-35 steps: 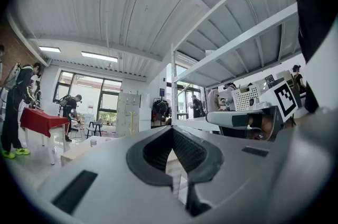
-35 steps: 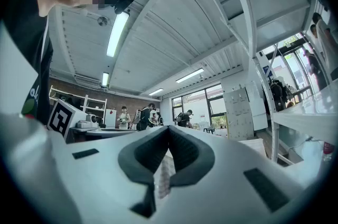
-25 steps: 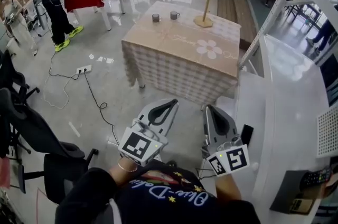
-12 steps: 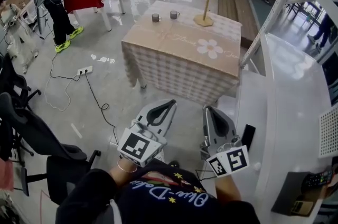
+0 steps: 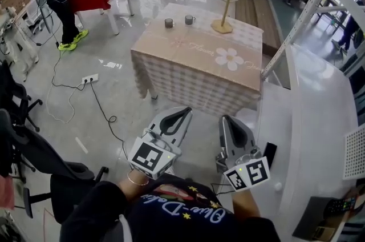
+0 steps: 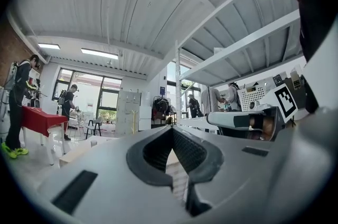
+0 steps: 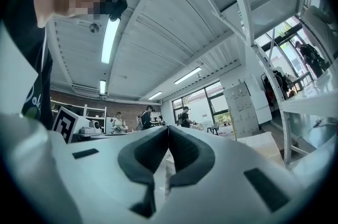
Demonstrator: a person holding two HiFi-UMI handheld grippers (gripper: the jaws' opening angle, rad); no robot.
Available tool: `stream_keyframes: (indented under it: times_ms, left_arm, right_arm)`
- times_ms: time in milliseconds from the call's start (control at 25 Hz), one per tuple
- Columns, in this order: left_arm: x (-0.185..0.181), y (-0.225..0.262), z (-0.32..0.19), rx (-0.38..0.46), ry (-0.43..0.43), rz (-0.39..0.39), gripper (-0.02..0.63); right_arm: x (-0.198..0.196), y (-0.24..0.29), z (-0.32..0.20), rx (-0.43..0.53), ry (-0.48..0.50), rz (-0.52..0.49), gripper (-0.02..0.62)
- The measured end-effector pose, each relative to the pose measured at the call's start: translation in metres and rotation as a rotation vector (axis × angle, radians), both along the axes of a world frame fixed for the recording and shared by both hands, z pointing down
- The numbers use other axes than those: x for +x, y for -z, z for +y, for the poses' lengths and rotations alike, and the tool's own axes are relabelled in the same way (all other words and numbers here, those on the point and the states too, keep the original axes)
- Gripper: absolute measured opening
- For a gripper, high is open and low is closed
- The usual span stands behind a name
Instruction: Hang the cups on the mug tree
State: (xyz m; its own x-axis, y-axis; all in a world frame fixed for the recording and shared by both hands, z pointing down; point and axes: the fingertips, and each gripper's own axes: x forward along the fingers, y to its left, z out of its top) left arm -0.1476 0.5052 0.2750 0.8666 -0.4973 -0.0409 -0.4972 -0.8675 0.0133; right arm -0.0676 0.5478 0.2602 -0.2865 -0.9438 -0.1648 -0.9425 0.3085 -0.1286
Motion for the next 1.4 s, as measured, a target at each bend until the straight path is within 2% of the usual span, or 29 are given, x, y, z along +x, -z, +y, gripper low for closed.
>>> stream_keyframes:
  times_ms: [120, 320, 520, 840, 1400]
  left_arm:
    - [0.0, 0.0, -0.016, -0.01, 0.004, -0.012, 0.002]
    - [0.002, 0.002, -0.04, -0.002, -0.012, 0.014, 0.002]
    - [0.001, 0.006, -0.068, -0.009, 0.017, 0.003, 0.002]
    - [0.0, 0.009, -0.099, 0.008, -0.03, 0.022, 0.002]
    - [-0.036, 0.001, -0.162, -0.008, 0.007, 0.025, 0.002]
  right_arm:
    - [-0.001, 0.0, -0.016, 0.002, 0.003, -0.005, 0.008]
    - [0.001, -0.001, -0.042, -0.024, -0.019, 0.023, 0.008]
    - [0.0, -0.001, -0.065, -0.03, -0.009, 0.022, 0.009]
    - [-0.008, 0.003, -0.103, -0.029, 0.007, 0.03, 0.009]
    - [-0.045, 0.003, -0.167, -0.044, 0.037, 0.041, 0.009]
